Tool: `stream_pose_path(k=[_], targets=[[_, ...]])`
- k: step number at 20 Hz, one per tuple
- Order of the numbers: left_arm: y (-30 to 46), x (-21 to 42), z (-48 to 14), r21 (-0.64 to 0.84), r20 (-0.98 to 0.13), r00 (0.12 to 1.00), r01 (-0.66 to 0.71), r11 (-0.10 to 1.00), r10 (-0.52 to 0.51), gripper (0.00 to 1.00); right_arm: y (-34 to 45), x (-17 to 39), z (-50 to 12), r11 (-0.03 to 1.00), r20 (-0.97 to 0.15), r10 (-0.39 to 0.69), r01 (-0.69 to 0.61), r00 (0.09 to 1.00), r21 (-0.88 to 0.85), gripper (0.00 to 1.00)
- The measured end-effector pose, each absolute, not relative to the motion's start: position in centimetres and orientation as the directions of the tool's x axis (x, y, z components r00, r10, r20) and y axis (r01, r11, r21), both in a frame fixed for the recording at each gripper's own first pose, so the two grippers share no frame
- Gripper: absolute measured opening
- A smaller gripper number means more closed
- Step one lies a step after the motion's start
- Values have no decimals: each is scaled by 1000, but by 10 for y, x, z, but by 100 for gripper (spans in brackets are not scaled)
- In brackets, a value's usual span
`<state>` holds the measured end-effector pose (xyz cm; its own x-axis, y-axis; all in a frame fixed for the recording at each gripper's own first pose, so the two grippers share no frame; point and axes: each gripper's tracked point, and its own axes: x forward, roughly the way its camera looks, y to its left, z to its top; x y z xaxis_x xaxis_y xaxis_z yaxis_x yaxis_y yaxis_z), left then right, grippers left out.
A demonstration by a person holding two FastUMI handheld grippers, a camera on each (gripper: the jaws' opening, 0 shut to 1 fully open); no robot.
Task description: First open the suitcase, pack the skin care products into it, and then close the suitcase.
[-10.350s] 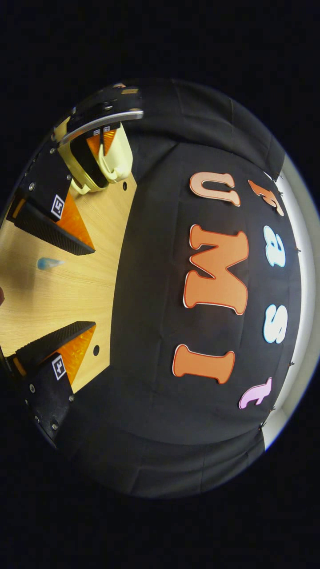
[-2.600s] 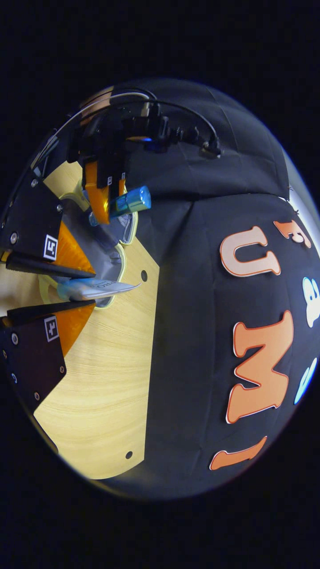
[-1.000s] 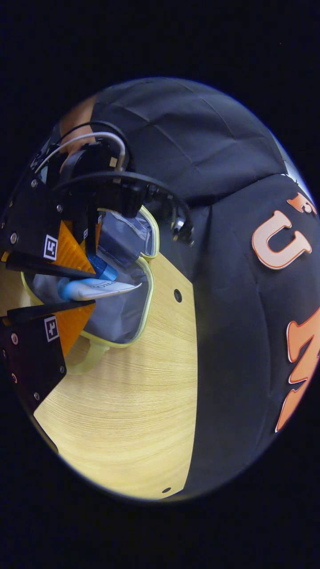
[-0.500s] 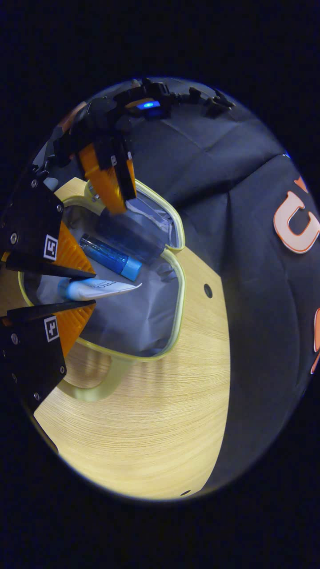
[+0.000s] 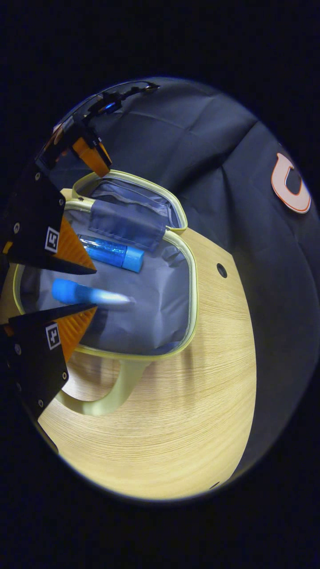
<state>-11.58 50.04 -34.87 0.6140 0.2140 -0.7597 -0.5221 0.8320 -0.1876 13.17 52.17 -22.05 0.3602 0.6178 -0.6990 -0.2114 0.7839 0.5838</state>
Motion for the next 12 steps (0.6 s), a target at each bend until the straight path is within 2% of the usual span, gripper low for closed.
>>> stream_pose_path(k=[1,3,5,6,7,9,12], targets=[[508,-122,-353,-195,-761,609,-545,816,224,79,520,132,-217,785,-695,616,-214,371,581,49],[520,-133,-360,-205,-763,599,-580,789,243,80,513,136,-209,790,-680,607,-224,411,570,55],[532,-141,-365,-215,-763,595,-602,769,252,81,495,138,-194,806,-664,584,-232,467,545,71],[540,-146,-366,-220,-761,594,-613,758,259,80,486,140,-189,817,-661,567,-231,491,529,76],[548,-148,-367,-232,-757,597,-624,746,264,81,479,140,-185,826,-658,552,-226,512,516,86],[562,-151,-368,-261,-750,604,-645,719,269,84,461,142,-174,842,-644,523,-217,559,495,92],[586,-151,-372,-320,-737,621,-670,670,268,86,431,141,-151,855,-609,494,-222,620,468,95]])
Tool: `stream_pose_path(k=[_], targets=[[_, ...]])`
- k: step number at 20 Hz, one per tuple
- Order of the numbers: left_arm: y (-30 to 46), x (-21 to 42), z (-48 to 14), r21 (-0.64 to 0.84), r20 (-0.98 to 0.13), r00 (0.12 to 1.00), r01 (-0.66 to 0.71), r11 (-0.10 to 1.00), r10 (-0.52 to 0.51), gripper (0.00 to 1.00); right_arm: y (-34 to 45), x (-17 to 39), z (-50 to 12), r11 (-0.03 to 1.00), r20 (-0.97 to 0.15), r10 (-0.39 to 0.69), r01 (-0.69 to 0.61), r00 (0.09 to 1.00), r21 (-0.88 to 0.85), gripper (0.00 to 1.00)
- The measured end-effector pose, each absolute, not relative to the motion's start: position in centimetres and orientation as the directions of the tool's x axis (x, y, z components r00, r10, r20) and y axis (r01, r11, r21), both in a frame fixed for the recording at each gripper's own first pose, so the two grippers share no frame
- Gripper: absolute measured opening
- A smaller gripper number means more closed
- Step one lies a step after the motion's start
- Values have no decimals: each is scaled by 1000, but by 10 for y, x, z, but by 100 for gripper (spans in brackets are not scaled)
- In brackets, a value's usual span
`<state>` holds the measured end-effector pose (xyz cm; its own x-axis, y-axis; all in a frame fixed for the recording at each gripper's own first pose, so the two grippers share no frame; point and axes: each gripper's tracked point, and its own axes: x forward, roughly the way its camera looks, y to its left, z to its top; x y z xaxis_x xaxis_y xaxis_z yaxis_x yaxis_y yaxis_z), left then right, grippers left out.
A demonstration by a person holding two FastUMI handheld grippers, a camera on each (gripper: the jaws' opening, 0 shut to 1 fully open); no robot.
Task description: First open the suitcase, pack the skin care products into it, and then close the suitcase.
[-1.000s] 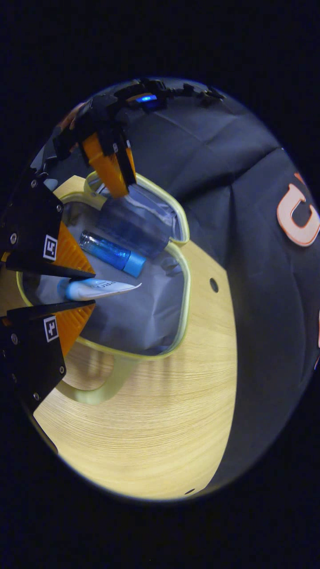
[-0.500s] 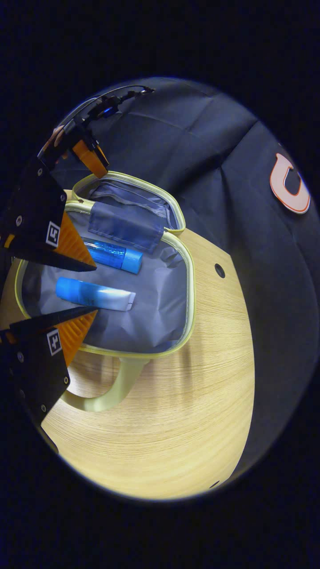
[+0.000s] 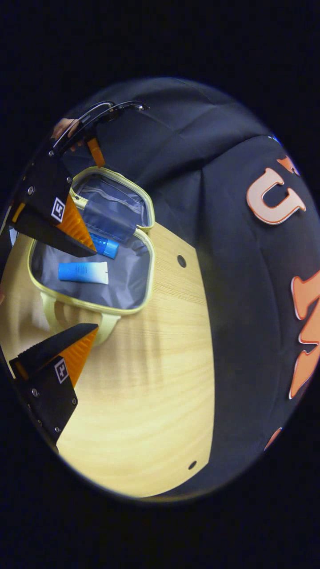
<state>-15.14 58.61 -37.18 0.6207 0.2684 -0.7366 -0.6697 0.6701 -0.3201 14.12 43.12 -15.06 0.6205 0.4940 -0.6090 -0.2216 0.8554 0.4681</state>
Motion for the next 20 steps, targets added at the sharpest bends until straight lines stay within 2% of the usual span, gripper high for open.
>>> stream_pose_path(k=[4,11,16,20], targets=[[600,-149,-388,-428,-730,646,-686,588,223,89,388,138,-123,866,-582,466,-209,666,454,96],[641,-131,-406,-610,-687,698,-705,362,202,89,320,148,-83,898,-535,367,-139,761,417,96],[646,-98,-436,-738,-650,751,-660,139,118,89,294,143,-76,917,-536,320,-114,781,381,96],[651,-90,-444,-809,-587,803,-587,-31,102,89,274,137,-88,928,-560,291,-86,776,363,96]])
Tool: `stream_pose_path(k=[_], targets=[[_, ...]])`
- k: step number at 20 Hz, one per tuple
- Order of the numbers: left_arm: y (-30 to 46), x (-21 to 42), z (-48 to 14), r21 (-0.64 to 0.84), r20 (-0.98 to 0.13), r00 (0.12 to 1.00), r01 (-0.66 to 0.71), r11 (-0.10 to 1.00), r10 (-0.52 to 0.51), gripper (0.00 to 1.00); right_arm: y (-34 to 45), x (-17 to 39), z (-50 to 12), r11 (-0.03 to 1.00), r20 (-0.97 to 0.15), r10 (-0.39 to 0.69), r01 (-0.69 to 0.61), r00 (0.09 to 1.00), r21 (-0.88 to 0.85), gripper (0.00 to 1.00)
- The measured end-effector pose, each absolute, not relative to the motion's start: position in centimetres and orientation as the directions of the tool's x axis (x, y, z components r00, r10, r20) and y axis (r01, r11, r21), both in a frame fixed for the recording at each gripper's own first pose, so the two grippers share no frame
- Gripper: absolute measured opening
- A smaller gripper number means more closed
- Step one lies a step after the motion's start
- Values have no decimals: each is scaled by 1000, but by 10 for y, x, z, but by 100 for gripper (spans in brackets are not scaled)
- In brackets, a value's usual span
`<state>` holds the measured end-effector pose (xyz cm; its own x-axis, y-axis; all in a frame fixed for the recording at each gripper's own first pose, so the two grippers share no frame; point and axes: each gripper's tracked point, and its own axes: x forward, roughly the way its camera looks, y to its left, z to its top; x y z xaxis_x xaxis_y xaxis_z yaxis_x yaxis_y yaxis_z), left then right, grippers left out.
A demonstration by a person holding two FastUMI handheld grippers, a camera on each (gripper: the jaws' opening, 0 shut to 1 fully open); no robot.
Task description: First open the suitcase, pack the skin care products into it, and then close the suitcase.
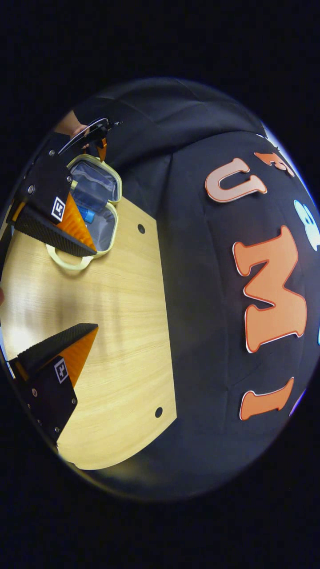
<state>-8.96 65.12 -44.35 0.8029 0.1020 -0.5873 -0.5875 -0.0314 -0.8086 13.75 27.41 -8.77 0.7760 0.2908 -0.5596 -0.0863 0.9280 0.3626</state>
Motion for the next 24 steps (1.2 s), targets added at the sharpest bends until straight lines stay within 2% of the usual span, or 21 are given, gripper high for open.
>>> stream_pose_path(k=[2,3,5,7,9,13,20,22,24], targets=[[654,-99,-442,-827,-562,820,-555,-95,103,82,271,137,-87,919,-557,302,-80,773,387,96],[661,-110,-446,-806,-591,796,-580,-119,128,75,269,139,-86,918,-554,302,-79,776,389,96],[658,-118,-445,-794,-604,791,-587,-155,98,24,265,139,-87,917,-547,307,-88,779,390,96],[660,-118,-441,-794,-607,784,-595,-124,126,22,261,139,-86,913,-540,313,-93,781,396,96],[662,-121,-419,-805,-589,790,-593,-31,168,10,259,137,-89,906,-538,326,-95,777,413,96],[662,-93,-360,-789,-532,813,-577,209,235,10,242,144,-87,928,-510,281,-96,813,359,96],[644,-76,-279,-693,-457,845,-534,485,277,10,222,153,-74,933,-445,257,-101,858,345,96],[636,-71,-256,-650,-430,859,-509,564,279,7,222,157,-71,930,-418,256,-103,872,353,95],[621,-64,-237,-600,-408,870,-484,637,277,9,220,156,-68,929,-399,257,-111,880,352,95]])
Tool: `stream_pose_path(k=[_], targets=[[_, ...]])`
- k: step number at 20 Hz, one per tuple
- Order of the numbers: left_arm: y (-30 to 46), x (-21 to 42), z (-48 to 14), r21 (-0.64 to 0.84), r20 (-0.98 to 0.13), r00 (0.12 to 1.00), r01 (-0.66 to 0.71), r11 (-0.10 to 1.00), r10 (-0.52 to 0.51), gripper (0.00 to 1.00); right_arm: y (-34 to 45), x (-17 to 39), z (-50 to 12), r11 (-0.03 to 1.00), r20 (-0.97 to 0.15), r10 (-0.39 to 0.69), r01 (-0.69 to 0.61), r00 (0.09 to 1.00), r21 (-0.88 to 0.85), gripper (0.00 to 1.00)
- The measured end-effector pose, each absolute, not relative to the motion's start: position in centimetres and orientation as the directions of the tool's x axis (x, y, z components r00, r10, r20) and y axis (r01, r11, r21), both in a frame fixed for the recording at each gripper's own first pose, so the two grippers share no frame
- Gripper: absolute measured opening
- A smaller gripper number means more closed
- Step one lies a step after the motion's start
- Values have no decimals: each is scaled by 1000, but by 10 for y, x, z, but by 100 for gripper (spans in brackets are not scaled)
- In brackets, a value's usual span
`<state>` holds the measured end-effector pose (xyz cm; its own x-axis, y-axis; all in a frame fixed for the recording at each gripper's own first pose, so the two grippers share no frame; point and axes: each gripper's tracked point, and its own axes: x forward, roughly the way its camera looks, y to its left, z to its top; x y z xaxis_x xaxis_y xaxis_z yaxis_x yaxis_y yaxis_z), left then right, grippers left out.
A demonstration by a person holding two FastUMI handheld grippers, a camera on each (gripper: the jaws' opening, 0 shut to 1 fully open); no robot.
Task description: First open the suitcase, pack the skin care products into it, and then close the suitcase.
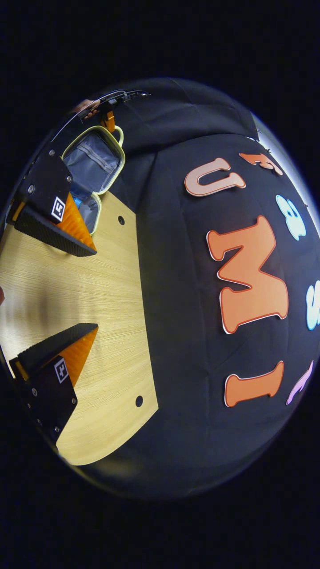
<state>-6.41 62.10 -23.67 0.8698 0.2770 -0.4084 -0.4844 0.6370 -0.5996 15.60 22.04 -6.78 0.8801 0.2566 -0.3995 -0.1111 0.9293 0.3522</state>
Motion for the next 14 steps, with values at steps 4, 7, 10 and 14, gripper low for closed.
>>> stream_pose_path(k=[4,7,10,14], targets=[[595,-57,-200,-581,-340,903,-423,695,265,9,220,152,-62,923,-368,286,-152,885,353,95],[569,-54,-178,-576,-309,915,-397,714,260,9,215,148,-62,926,-352,297,-178,888,333,95],[518,-43,-152,-545,-293,929,-356,759,226,9,209,146,-63,925,-337,316,-209,887,316,95],[460,-24,-126,-537,-255,953,-281,795,164,9,203,142,-66,912,-321,344,-234,882,336,95]])
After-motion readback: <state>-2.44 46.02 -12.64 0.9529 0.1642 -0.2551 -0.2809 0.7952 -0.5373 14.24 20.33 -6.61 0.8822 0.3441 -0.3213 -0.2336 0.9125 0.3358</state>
